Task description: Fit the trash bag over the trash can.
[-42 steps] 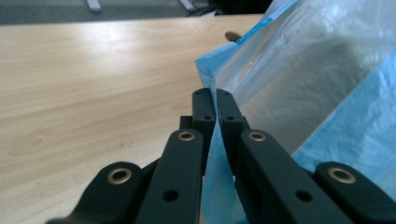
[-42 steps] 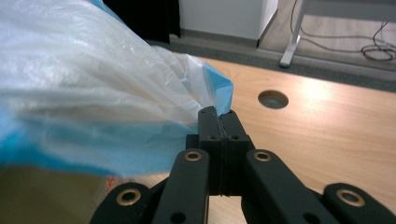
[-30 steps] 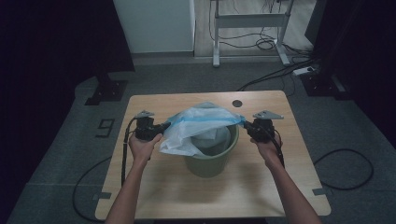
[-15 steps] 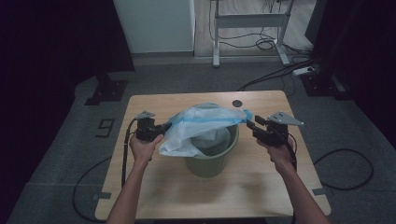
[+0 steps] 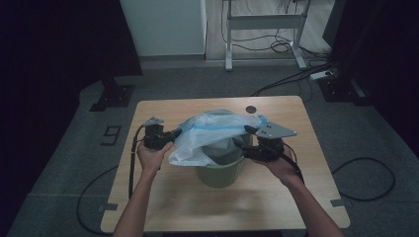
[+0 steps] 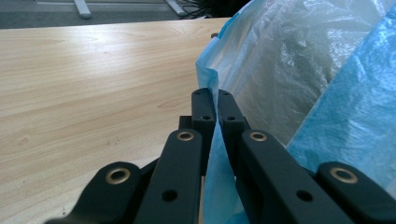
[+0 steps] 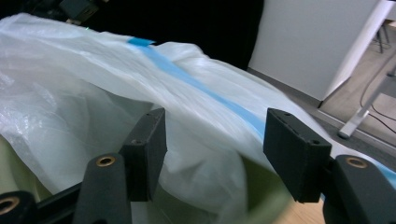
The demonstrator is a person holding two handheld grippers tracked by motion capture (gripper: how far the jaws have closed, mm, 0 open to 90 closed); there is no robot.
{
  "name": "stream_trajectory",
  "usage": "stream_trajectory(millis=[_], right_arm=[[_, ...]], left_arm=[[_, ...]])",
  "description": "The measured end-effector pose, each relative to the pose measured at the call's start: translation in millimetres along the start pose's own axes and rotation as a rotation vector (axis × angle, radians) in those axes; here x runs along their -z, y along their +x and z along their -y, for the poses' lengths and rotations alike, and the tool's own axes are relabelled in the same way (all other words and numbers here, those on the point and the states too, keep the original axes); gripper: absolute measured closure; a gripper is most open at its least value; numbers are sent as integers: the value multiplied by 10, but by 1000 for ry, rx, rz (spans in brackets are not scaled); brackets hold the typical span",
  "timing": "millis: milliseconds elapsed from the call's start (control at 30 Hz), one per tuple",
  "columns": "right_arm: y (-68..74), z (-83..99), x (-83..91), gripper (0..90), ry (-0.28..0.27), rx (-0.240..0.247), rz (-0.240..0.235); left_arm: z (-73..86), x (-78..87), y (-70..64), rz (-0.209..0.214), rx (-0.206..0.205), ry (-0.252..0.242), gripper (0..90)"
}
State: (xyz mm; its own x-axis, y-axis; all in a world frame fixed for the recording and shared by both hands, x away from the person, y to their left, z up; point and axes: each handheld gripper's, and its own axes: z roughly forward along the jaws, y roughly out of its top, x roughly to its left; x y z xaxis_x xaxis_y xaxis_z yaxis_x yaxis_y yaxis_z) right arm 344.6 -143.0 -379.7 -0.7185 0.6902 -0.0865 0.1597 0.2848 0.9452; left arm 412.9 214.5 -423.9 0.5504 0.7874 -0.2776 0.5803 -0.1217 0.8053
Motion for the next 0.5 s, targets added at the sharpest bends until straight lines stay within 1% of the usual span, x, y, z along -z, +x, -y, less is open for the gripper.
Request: stream_trajectory(millis=[67, 100, 133, 233, 267, 300, 367, 400, 433, 500], right_arm=[[45, -28, -83, 413, 15, 24, 2], [59, -38, -120, 436, 21, 37, -1], [71, -46, -153, 477, 25, 46, -1], [93, -62, -200, 660, 34, 63, -16], [93, -62, -200, 660, 34, 63, -16], [104, -59, -200, 779, 47, 75, -15], [101, -45, -175, 863, 39, 69, -17], [101, -45, -175, 863, 39, 69, -17], [83, -27, -129, 888, 21, 44, -18], [73, -13, -84, 890, 2, 27, -21]], left_arm=[[-1, 2, 0, 0, 0, 0, 882], [-1, 4, 0, -1, 0, 0, 882], [-1, 7, 0, -1, 0, 0, 882], [-1, 16, -1, -2, -1, 0, 882], [-1, 16, -1, -2, -1, 0, 882], [-1, 19, -1, -2, -1, -1, 882], [0, 24, -1, -3, -3, -1, 882], [0, 24, -1, -3, -3, -1, 882], [1, 24, -2, -4, -3, -2, 882], [6, 22, -8, -4, -2, -1, 882]])
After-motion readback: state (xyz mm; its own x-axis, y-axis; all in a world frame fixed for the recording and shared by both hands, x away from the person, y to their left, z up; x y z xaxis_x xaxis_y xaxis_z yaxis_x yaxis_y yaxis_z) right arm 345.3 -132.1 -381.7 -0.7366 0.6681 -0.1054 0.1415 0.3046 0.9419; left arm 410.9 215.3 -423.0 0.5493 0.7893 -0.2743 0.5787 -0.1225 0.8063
